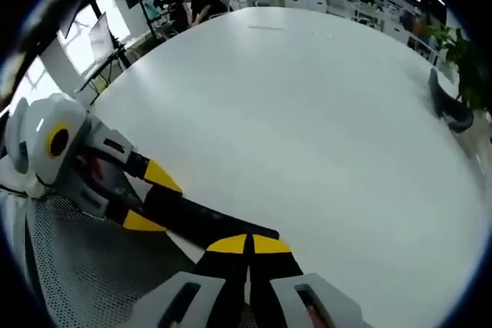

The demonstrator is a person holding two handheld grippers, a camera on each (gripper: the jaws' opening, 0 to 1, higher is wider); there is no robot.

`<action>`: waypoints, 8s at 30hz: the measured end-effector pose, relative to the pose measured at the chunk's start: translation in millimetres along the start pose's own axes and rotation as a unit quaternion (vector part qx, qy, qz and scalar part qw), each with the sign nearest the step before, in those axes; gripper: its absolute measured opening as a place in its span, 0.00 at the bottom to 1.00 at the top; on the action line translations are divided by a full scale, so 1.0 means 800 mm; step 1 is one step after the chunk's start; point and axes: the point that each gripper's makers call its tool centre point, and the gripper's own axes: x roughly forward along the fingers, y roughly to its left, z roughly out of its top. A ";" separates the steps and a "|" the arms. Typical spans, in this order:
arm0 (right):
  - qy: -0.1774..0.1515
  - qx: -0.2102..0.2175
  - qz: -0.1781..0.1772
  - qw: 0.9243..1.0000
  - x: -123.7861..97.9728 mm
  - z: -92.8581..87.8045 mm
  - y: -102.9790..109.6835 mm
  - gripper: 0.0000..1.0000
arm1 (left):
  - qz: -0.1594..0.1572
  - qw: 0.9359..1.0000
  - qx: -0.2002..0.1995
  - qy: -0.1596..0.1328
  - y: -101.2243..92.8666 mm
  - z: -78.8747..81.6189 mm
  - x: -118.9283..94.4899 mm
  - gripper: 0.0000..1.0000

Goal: Press the specified remote control buttons in sequence, fully releasing each button before pressing the next.

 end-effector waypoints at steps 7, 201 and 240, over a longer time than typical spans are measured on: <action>0.006 -0.001 0.017 1.000 0.002 -0.001 0.008 0.00 | 0.000 1.000 0.003 0.001 -0.001 0.000 0.001 0.25; -0.010 0.119 0.102 0.988 0.011 0.001 0.023 0.00 | -0.017 0.999 0.028 -0.005 -0.010 0.005 0.006 0.24; -0.009 0.076 0.068 0.995 0.012 0.001 0.017 0.00 | -0.016 0.999 0.027 -0.006 -0.010 0.005 0.005 0.24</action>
